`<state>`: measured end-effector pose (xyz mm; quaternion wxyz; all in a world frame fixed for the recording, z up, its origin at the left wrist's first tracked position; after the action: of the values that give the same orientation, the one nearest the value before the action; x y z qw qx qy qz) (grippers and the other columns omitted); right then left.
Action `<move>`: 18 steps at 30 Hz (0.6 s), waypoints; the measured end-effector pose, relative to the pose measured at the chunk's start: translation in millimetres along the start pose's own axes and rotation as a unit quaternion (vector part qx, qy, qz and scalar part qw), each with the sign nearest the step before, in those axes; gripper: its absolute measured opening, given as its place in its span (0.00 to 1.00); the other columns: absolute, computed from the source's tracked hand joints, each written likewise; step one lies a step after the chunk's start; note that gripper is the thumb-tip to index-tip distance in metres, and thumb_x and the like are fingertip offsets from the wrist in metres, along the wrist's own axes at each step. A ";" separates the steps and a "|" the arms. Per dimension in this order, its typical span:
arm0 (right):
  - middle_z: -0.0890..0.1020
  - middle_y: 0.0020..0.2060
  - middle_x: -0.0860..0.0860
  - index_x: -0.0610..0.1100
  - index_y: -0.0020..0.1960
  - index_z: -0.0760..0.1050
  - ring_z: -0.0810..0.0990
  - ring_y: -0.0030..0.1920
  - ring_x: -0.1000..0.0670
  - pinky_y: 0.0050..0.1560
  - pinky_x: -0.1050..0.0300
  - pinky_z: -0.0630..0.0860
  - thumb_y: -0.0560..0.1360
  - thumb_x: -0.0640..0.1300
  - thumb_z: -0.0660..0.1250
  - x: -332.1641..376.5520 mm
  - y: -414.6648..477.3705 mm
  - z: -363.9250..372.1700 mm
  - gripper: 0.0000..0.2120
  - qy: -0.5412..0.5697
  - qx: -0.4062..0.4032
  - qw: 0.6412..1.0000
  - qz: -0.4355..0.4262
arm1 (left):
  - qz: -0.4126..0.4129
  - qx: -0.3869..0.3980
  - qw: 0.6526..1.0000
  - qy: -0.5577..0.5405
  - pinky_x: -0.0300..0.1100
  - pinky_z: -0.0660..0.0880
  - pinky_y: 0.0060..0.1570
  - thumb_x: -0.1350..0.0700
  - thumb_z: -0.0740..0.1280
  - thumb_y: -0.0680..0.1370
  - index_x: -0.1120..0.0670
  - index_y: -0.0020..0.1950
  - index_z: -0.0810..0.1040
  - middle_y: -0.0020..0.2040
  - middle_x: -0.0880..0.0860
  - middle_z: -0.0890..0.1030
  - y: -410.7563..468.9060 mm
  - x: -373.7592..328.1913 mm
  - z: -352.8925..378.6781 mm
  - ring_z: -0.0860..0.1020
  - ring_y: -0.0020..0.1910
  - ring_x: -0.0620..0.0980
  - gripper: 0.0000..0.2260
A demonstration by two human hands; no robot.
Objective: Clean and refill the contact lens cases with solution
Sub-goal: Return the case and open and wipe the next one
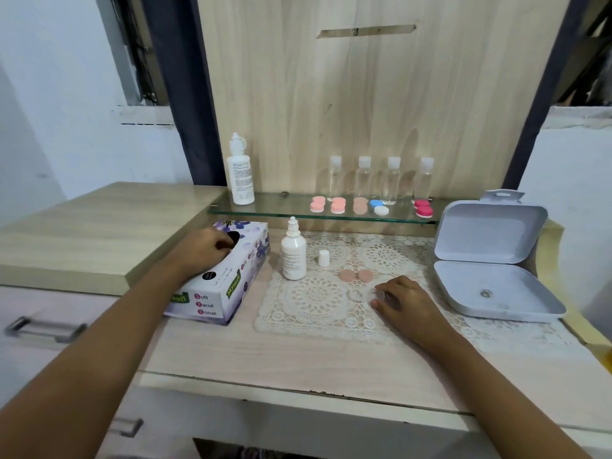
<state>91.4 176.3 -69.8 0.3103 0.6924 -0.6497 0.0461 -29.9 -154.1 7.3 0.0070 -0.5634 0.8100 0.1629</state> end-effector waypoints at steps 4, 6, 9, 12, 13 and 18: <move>0.72 0.45 0.53 0.43 0.56 0.78 0.74 0.53 0.47 0.52 0.59 0.68 0.74 0.46 0.68 0.1 0.0 -0.2 0.13 0.000 0.000 1.000 -0.002 | 0.000 0.065 0.998 0.021 0.36 0.62 0.42 0.58 0.62 0.78 0.53 0.58 0.80 0.57 0.55 0.79 7.3 2.1 3.7 0.73 0.48 0.49 0.12; 0.72 0.45 0.54 0.43 0.57 0.78 0.73 0.53 0.47 0.51 0.60 0.67 0.74 0.47 0.68 -0.2 0.2 -0.1 0.13 -0.001 0.001 1.000 -0.001 | -0.004 0.091 0.995 0.043 0.37 0.63 0.43 0.58 0.61 0.78 0.54 0.56 0.81 0.56 0.56 0.79 10.8 7.1 7.9 0.72 0.47 0.50 0.11; 0.72 0.46 0.54 0.44 0.57 0.78 0.73 0.54 0.47 0.53 0.59 0.67 0.74 0.47 0.68 -0.4 0.3 0.2 0.14 0.002 0.004 1.000 -0.001 | -0.015 0.115 0.991 0.073 0.39 0.66 0.47 0.57 0.60 0.77 0.53 0.56 0.80 0.57 0.57 0.79 13.1 10.4 12.1 0.73 0.55 0.55 0.11; 0.72 0.46 0.54 0.43 0.57 0.78 0.74 0.54 0.47 0.53 0.58 0.68 0.74 0.47 0.68 0.0 0.3 -0.3 0.14 0.002 0.001 1.000 -0.002 | -0.012 0.129 0.986 0.103 0.41 0.68 0.53 0.56 0.60 0.78 0.50 0.61 0.77 0.60 0.57 0.77 13.6 9.1 14.1 0.72 0.60 0.54 0.14; 0.72 0.46 0.54 0.43 0.57 0.78 0.74 0.54 0.47 0.53 0.58 0.68 0.74 0.47 0.68 0.2 0.2 -0.3 0.14 0.002 0.001 1.000 -0.002 | -0.011 0.130 0.985 0.109 0.41 0.68 0.55 0.56 0.60 0.78 0.50 0.62 0.77 0.61 0.56 0.77 13.7 9.3 14.4 0.71 0.60 0.54 0.14; 0.71 0.46 0.55 0.44 0.58 0.77 0.73 0.54 0.48 0.54 0.59 0.68 0.74 0.48 0.68 -0.2 -1.1 -0.6 0.14 0.005 0.004 1.000 0.000 | -0.013 0.129 0.985 0.111 0.41 0.68 0.53 0.55 0.60 0.78 0.50 0.61 0.77 0.60 0.57 0.77 14.7 9.4 14.6 0.72 0.59 0.54 0.13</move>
<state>92.6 176.7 -69.8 0.3111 0.6936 -0.6476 0.0522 -49.2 -154.2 -4.5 -0.0086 -0.5826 0.8127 -0.0065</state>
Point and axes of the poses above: each hand's wrist, its own y-axis towards the middle knuckle, its own z-axis out of the palm, x = y × z, the point moved 4 cm from there along y, towards the middle knuckle
